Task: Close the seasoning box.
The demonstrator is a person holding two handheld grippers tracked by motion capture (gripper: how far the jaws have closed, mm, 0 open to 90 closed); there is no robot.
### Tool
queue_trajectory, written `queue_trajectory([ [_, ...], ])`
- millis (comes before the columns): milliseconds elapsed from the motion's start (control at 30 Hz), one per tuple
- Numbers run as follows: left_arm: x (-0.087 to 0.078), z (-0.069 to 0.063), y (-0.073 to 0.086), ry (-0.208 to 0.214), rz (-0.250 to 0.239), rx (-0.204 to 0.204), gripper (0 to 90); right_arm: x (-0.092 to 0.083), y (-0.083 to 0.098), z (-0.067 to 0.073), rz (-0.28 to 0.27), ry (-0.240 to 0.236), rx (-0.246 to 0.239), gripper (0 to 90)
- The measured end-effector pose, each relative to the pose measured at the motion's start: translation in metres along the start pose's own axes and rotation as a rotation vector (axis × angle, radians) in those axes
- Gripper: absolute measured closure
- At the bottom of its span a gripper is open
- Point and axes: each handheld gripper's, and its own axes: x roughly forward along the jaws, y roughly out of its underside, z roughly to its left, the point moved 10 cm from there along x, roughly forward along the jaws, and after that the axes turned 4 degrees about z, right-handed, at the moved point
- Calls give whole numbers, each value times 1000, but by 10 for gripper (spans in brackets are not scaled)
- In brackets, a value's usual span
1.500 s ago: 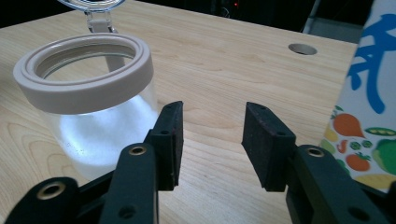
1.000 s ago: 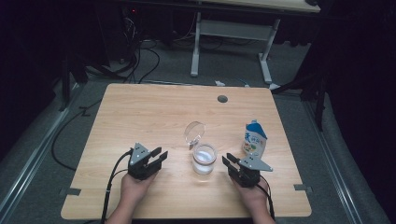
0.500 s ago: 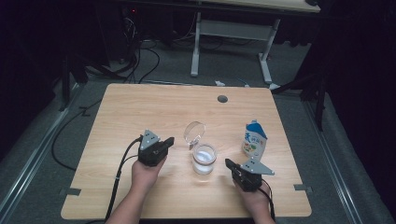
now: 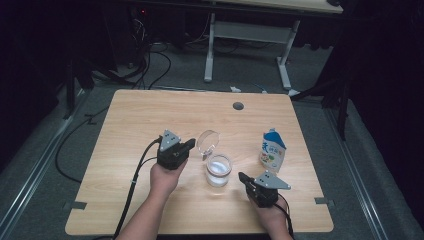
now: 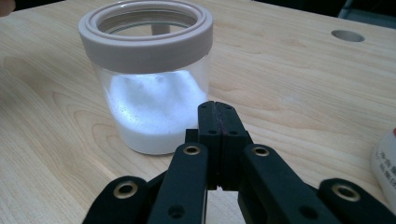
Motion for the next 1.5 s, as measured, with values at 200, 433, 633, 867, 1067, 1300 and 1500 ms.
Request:
queue_trajectory([
  [200, -3, -8, -3, 26, -24, 12, 898, 4, 2, 6, 15, -7, -12, 900],
  [433, -2, -22, 0, 42, -25, 35, 898, 8, 2, 14, 20, -17, -30, 899],
  [633, -2, -29, 3, 48, -26, 43, 898, 6, 1, 11, 16, -15, -22, 900],
  [867, -9, -19, 16, 12, -4, 56, 897, 5, 1, 9, 13, -9, -18, 900],
  [1067, -25, 9, 45, -60, 45, 84, 870, 6, 0, 7, 13, -2, -10, 900],
  [1300, -49, 49, 83, -134, 151, 104, 658, 14, -10, 0, 21, 21, -10, 900],
  [1500, -62, 70, 106, -163, 187, 71, 504, 15, -22, -7, 9, 49, 0, 900],
])
